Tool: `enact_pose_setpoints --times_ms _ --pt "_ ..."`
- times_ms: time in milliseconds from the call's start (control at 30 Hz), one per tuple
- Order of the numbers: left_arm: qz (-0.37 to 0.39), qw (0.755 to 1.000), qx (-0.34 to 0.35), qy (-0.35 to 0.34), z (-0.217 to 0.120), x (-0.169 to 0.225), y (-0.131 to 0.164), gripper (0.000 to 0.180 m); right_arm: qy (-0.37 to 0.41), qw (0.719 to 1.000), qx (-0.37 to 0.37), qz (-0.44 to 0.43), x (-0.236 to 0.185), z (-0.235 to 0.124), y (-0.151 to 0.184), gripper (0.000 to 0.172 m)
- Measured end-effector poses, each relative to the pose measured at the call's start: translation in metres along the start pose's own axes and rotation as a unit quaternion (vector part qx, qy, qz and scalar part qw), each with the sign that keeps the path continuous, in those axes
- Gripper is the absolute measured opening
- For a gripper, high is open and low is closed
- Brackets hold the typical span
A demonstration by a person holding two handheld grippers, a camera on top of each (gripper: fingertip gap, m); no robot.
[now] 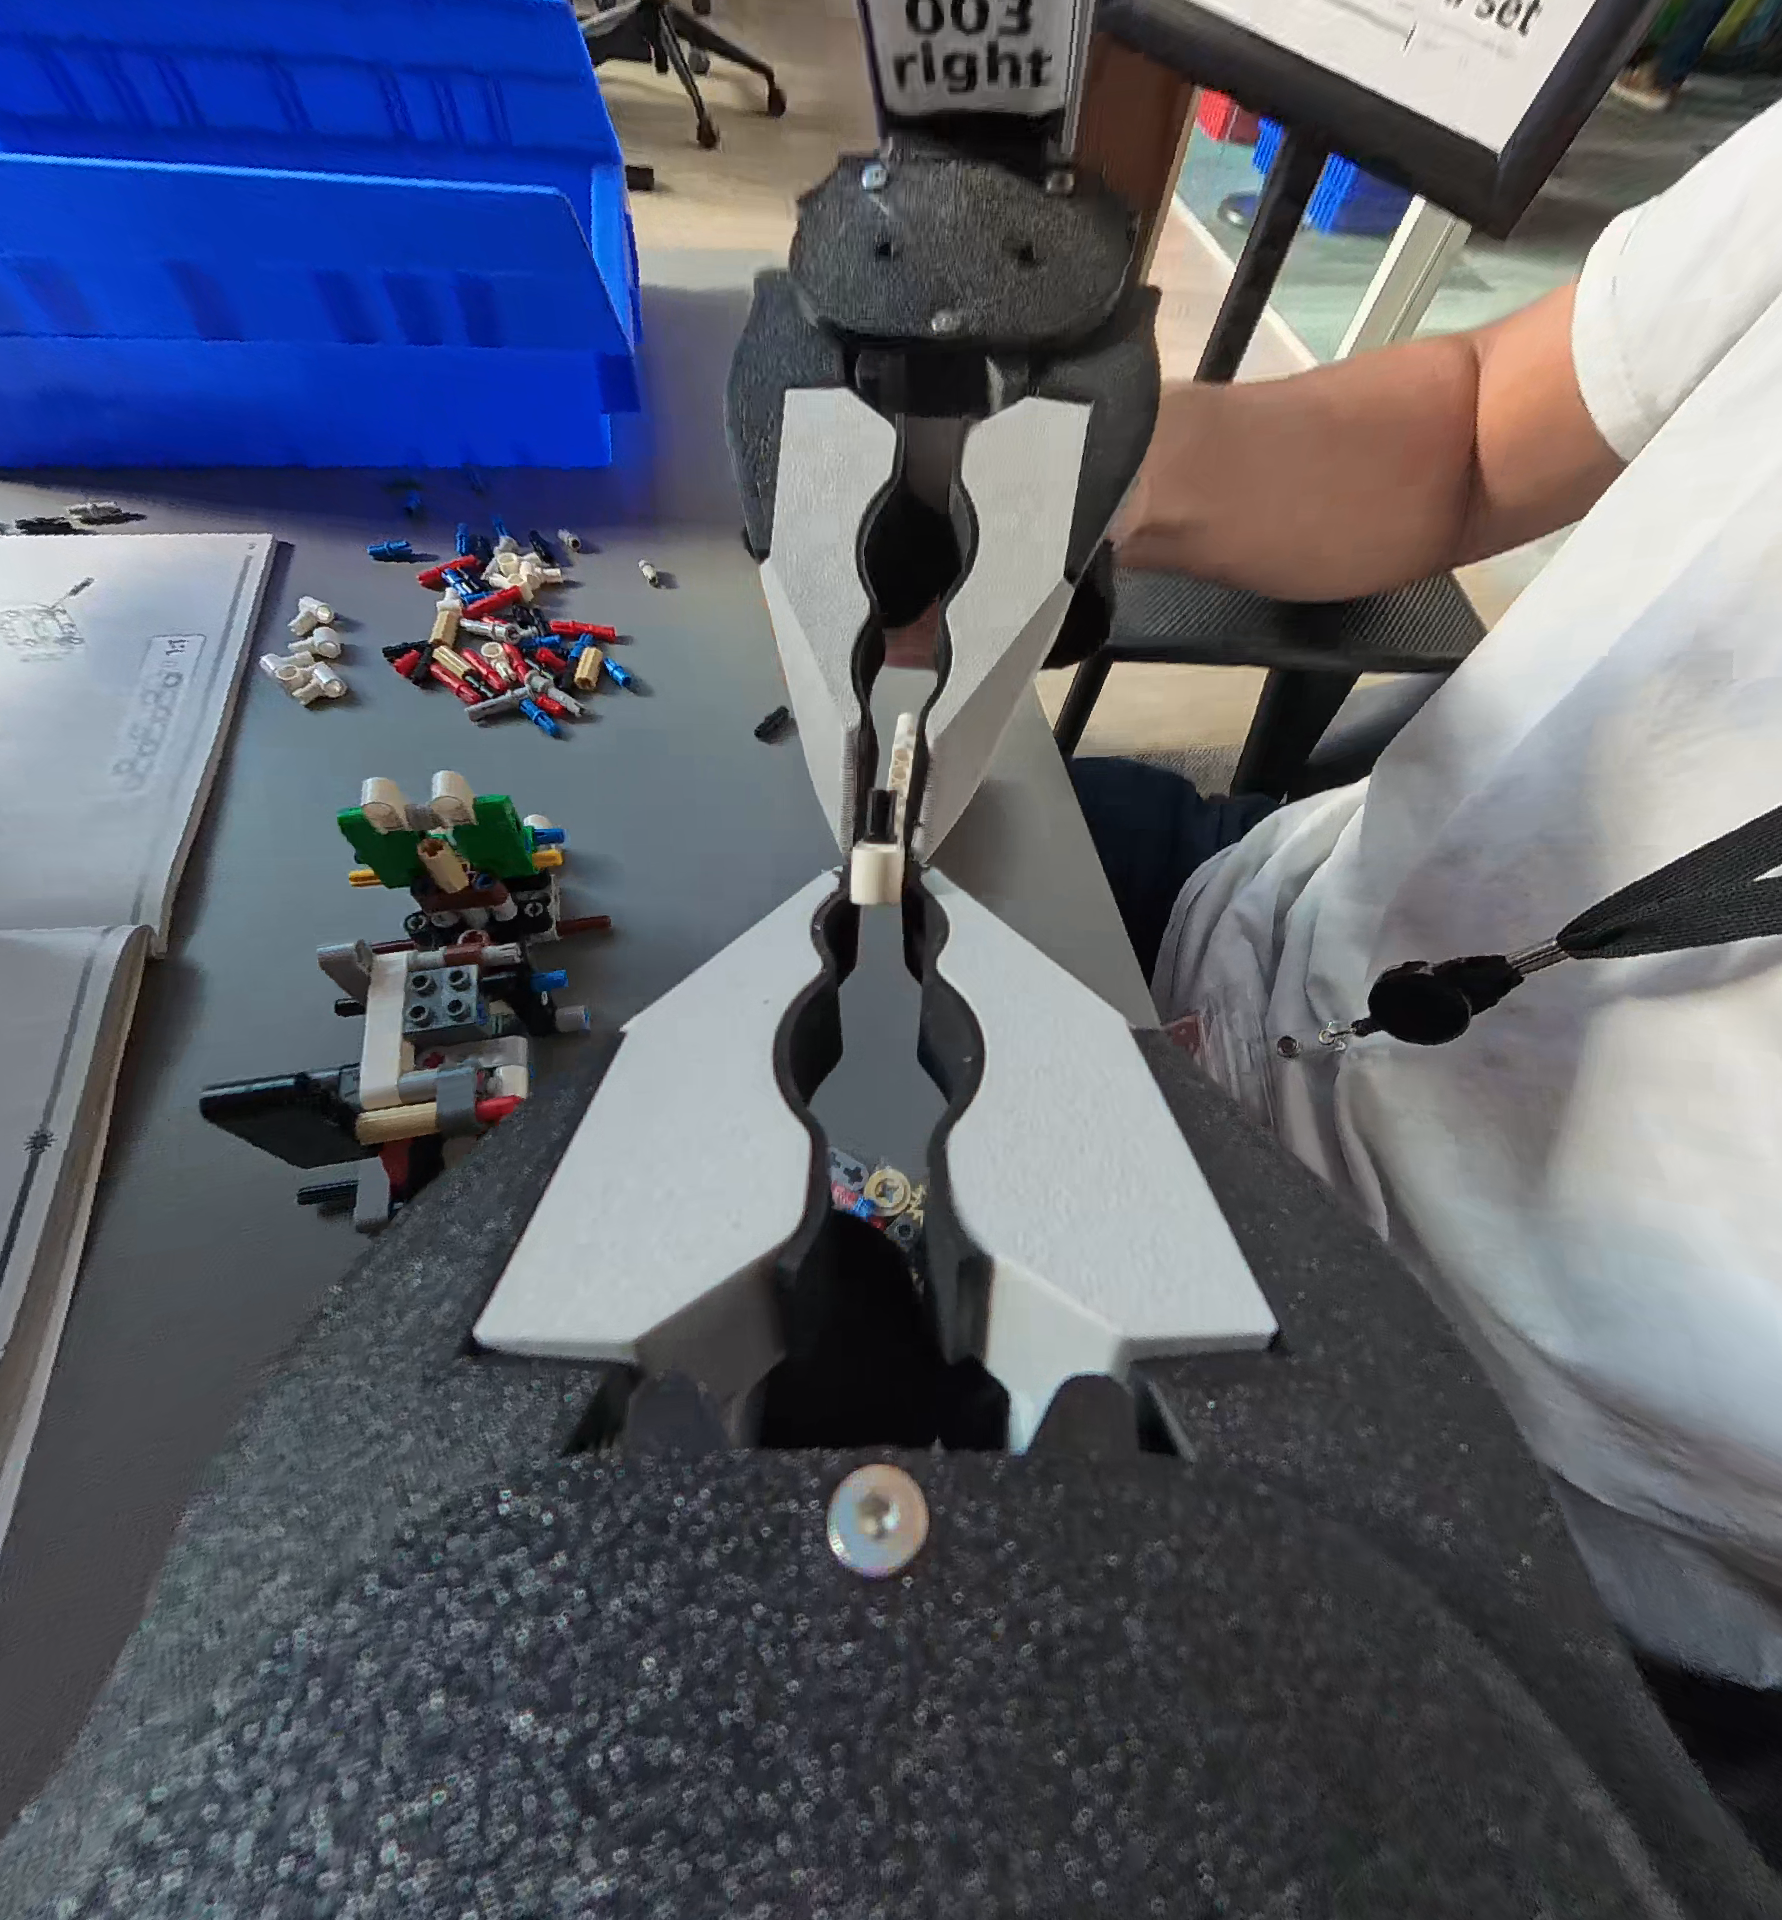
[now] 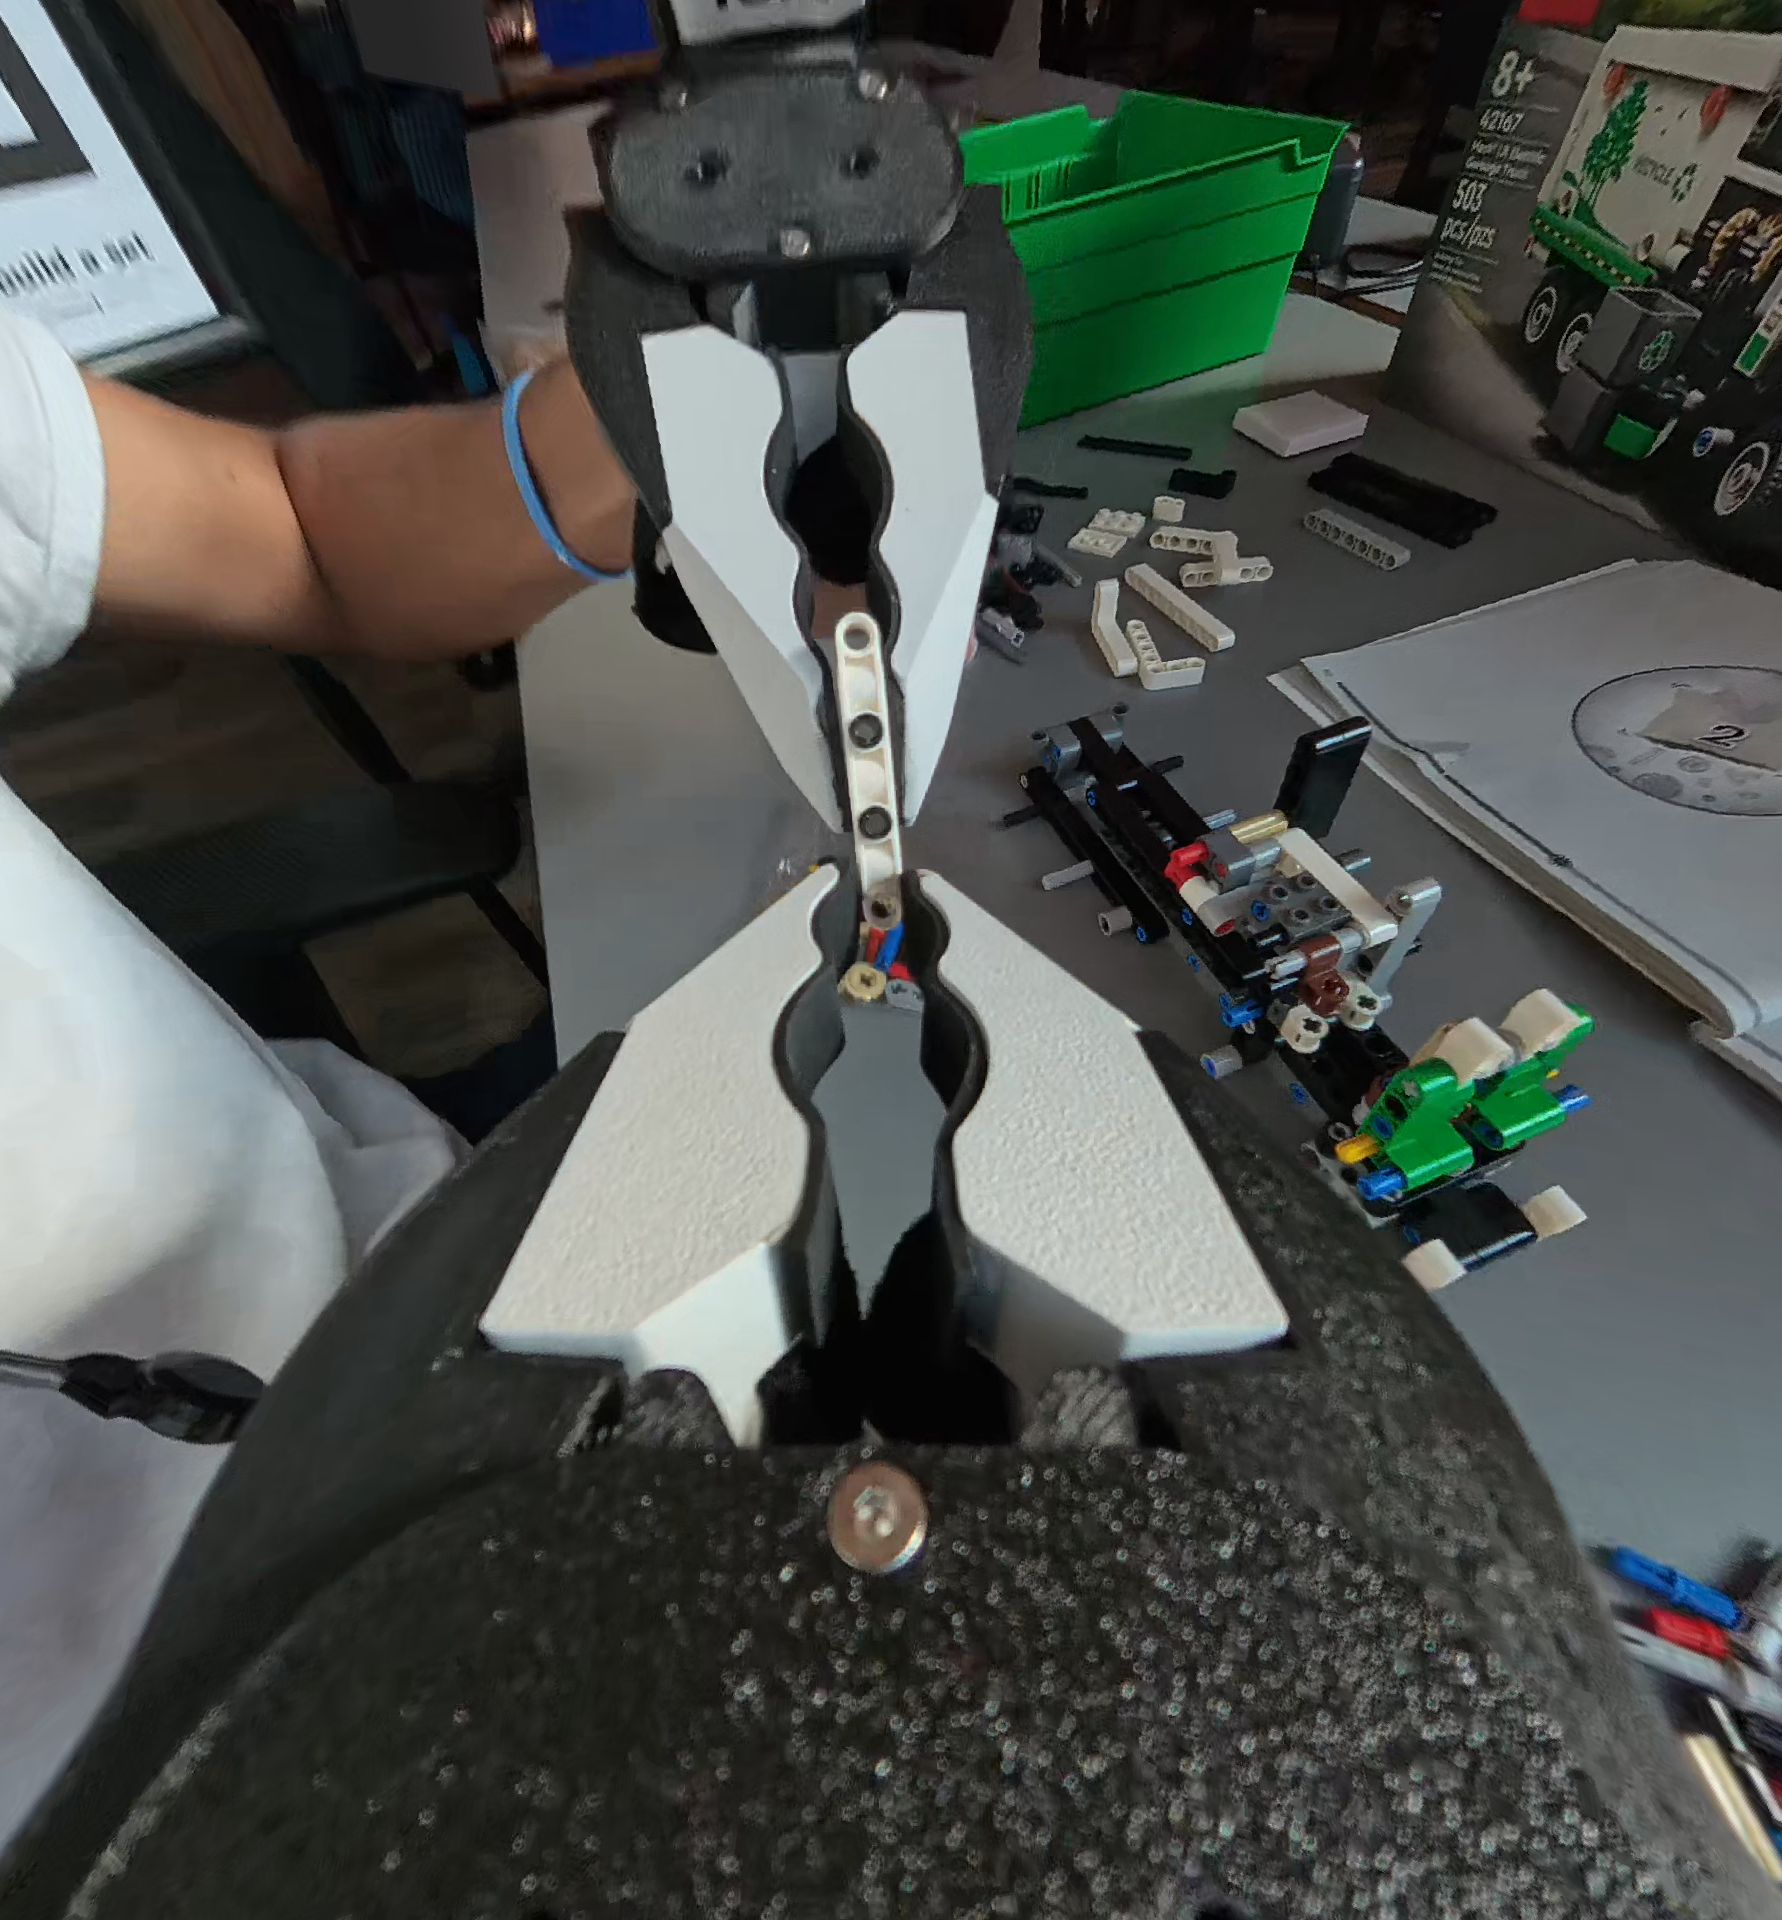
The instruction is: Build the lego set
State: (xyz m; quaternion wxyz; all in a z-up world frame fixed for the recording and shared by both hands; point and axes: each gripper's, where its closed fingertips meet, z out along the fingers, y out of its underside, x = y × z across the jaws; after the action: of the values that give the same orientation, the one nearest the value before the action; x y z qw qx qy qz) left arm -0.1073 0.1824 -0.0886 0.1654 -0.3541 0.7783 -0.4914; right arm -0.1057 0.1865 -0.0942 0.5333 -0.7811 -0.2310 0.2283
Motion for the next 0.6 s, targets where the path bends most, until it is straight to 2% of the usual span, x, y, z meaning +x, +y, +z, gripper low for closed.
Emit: enact_pose_setpoints --times_ms 100,200,367,533,600 --pt "-0.047 0.996 0.080 0.012 -0.007 -0.006 -0.015 0.008 -0.036 0.991 0.073 0.104 0.002 -0.004 -0.015 0.006" --pt "-0.090 0.986 0.137 0.032 -0.009 -0.009 -0.020 0.006 -0.052 0.979 0.113 0.160 0.004 -0.002 -0.018 0.006" --pt "-0.130 0.976 0.170 0.050 -0.010 -0.014 -0.015 0.005 -0.036 0.980 0.105 0.167 0.008 0.004 -0.014 0.006" --pt "-0.135 0.973 0.187 0.017 -0.010 -0.023 -0.016 0.013 -0.028 0.971 0.122 0.203 0.017 0.005 -0.013 0.006" --pt "-0.137 0.971 0.195 0.003 -0.011 -0.025 -0.017 0.010 -0.016 0.969 0.123 0.214 0.018 0.005 -0.014 0.006"
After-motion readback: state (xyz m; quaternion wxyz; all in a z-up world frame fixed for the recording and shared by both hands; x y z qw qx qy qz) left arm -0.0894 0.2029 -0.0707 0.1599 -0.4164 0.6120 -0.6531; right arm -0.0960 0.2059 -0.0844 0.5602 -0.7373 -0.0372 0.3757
